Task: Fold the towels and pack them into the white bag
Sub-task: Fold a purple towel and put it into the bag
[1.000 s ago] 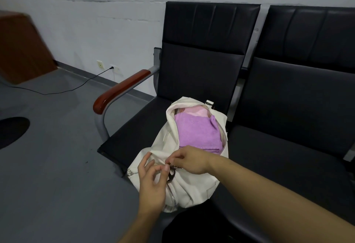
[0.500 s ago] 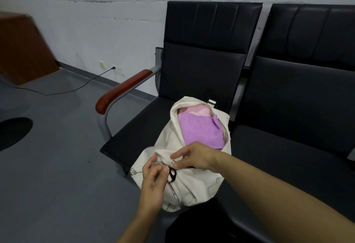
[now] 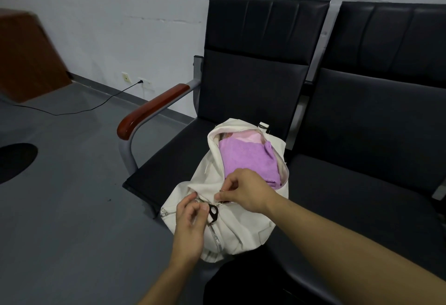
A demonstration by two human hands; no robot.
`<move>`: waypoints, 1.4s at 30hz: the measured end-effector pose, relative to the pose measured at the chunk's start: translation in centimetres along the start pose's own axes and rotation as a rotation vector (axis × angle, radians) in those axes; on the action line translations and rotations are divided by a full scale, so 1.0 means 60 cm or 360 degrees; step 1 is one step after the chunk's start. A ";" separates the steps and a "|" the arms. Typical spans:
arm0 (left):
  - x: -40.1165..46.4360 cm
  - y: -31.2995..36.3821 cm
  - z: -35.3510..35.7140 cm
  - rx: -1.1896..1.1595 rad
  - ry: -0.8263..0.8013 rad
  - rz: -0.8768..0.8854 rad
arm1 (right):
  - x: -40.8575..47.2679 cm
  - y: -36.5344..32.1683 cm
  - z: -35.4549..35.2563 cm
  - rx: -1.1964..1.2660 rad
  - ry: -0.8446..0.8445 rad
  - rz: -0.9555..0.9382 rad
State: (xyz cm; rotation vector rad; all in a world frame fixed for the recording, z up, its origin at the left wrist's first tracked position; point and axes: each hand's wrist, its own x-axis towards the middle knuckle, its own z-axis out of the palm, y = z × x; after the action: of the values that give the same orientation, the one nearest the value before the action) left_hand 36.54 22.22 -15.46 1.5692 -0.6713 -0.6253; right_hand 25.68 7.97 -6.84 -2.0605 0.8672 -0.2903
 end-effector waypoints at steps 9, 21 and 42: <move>0.007 0.046 0.033 0.0711 0.0070 0.0630 | -0.013 -0.001 -0.015 0.0190 0.0124 -0.0142; 0.006 0.055 0.009 0.0916 0.0083 0.0583 | 0.008 0.024 -0.037 -0.0398 0.0509 0.0029; 0.106 0.169 0.074 0.1621 -0.0426 0.0439 | 0.070 0.068 -0.105 -0.0027 0.0773 0.0016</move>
State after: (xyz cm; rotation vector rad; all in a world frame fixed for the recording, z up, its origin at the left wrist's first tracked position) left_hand 36.99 13.81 -5.87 2.2645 -1.5371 -0.2721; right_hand 23.75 -0.42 -6.68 -2.0304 1.1674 -0.8025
